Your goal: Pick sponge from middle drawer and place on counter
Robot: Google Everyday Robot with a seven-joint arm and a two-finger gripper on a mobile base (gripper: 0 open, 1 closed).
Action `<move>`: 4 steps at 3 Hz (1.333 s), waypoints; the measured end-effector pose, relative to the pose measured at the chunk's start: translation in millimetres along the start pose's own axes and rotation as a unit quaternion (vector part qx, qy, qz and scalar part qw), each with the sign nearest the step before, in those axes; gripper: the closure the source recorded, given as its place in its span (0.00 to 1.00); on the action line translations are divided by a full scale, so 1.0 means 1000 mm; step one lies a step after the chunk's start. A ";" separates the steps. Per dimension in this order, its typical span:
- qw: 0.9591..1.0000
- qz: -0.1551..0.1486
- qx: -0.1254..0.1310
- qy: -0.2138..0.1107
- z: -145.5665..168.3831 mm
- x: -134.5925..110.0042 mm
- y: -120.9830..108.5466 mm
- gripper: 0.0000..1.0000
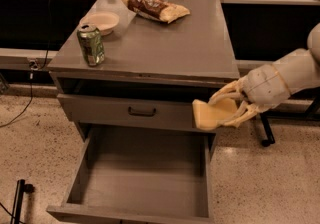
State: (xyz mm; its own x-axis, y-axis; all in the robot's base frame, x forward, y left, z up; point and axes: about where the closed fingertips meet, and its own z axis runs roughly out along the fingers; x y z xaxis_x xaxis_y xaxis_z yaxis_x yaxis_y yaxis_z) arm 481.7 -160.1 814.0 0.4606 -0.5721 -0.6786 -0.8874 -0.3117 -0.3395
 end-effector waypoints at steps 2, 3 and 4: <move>0.989 0.099 0.107 0.012 -0.051 -0.018 -0.109 1.00; 0.969 0.184 0.165 0.020 -0.033 0.001 -0.168 1.00; 0.947 0.257 0.194 0.022 -0.011 0.021 -0.215 1.00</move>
Offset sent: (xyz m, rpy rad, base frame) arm 0.1718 0.0130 0.1188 0.1463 0.0916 -0.6271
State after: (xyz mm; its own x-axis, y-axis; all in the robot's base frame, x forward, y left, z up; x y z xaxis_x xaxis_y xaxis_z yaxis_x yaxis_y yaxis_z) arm 682.3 -112.9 879.7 -0.0402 -0.6060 -0.7945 -0.9304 0.3127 -0.1914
